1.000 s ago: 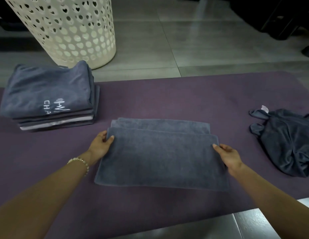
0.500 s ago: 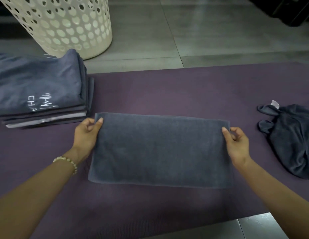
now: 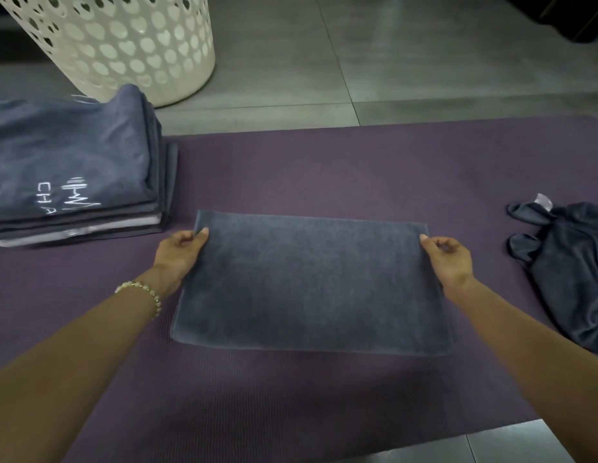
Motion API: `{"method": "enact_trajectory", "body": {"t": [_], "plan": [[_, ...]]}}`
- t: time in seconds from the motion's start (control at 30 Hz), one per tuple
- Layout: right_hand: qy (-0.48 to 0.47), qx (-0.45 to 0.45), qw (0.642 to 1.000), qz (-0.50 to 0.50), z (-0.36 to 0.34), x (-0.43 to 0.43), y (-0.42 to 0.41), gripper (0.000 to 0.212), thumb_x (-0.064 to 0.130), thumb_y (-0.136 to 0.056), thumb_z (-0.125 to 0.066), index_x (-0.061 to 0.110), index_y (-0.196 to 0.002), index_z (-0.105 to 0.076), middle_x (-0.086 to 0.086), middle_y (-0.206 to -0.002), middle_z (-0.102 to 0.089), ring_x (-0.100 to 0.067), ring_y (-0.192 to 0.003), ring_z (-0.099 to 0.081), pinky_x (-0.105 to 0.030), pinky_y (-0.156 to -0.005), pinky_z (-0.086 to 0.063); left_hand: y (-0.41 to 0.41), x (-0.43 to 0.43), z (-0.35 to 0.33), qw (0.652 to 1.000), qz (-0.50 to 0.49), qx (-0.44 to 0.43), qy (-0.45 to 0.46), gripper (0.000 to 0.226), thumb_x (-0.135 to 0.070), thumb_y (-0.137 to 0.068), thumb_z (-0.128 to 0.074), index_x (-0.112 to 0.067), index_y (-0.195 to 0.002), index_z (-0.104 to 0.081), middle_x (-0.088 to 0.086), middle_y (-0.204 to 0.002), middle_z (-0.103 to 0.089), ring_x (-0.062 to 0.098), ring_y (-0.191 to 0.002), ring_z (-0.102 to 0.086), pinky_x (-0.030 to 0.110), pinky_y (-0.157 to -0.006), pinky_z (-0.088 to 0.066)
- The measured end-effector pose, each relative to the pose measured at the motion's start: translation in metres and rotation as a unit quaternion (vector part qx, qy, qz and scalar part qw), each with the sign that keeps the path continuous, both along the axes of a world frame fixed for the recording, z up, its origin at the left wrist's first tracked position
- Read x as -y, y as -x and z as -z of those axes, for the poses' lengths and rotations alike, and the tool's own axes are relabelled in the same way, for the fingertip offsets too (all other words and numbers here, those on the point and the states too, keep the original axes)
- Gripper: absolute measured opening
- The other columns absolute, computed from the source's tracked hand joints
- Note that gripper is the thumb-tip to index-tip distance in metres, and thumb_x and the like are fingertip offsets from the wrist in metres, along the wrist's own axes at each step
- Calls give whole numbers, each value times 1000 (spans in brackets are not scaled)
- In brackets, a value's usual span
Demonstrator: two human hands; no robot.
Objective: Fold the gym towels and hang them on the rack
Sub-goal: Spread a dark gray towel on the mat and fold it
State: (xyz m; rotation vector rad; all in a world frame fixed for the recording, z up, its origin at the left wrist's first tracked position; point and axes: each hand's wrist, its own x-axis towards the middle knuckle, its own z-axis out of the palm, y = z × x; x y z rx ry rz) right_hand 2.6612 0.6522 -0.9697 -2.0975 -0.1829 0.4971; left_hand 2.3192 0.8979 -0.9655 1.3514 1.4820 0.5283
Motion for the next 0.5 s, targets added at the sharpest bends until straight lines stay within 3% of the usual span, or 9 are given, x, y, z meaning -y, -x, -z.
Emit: {"method": "enact_trajectory", "body": {"t": [0.07, 0.13, 0.17, 0.27, 0.33, 0.4, 0.5], "plan": [[27, -6, 1000, -15, -6, 10, 7, 22, 30, -88, -67, 11, -82, -56, -2, -72, -52, -16, -71, -46, -18, -56, -36, 6, 9, -5, 999, 34, -37, -10, 25, -31, -92, -61, -7, -97, -65, -3, -72, -67, -4, -58, -61, 9, -57, -47], [60, -23, 997, -43, -10, 23, 16, 33, 35, -86, -68, 14, -68, -51, 1, -63, -46, -15, -62, -42, -24, -53, -35, 18, 15, -9, 994, 69, -87, -25, 30, -34, -91, -61, -5, -97, -66, 6, -87, -67, 13, -79, -63, 24, -74, -46], [77, -38, 995, -54, -13, 32, 22, 37, 38, -85, -69, 14, -64, -50, 0, -62, -48, -16, -61, -45, -26, -54, -36, 24, 19, -10, 991, 83, -101, -22, 30, -35, -91, -61, -5, -94, -66, 7, -86, -67, 18, -80, -61, 28, -75, -45], [114, -73, 988, -72, -13, 59, 38, 46, 44, -82, -70, -1, -73, -65, -9, -72, -64, -22, -69, -59, -31, -63, -44, 42, 36, -12, 981, 127, -147, -6, 36, -36, -92, -58, -6, -74, -62, 5, -67, -60, 19, -62, -53, 29, -63, -45], [135, -58, 986, -79, -14, 69, 47, 50, 45, -82, -69, -2, -67, -62, -11, -69, -64, -22, -66, -58, -31, -60, -44, 50, 50, -12, 974, 142, -177, -17, 42, -36, -94, -54, -5, -66, -55, 7, -60, -54, 19, -55, -47, 29, -53, -39], [149, -36, 985, -83, -14, 73, 54, 49, 42, -85, -67, 5, -56, -53, -8, -62, -60, -19, -60, -55, -29, -56, -42, 55, 62, -8, 974, 137, -178, -44, 44, -33, -97, -49, -1, -67, -53, 11, -63, -53, 22, -57, -46, 31, -54, -36], [130, 21, 988, -75, -14, 73, 62, 47, 36, -91, -61, 5, -58, -47, -11, -62, -57, -26, -63, -55, -33, -57, -41, 55, 71, -4, 979, 98, -149, -95, 43, -27, -99, -46, 7, -77, -59, 19, -72, -60, 25, -66, -52, 35, -58, -36]]}}
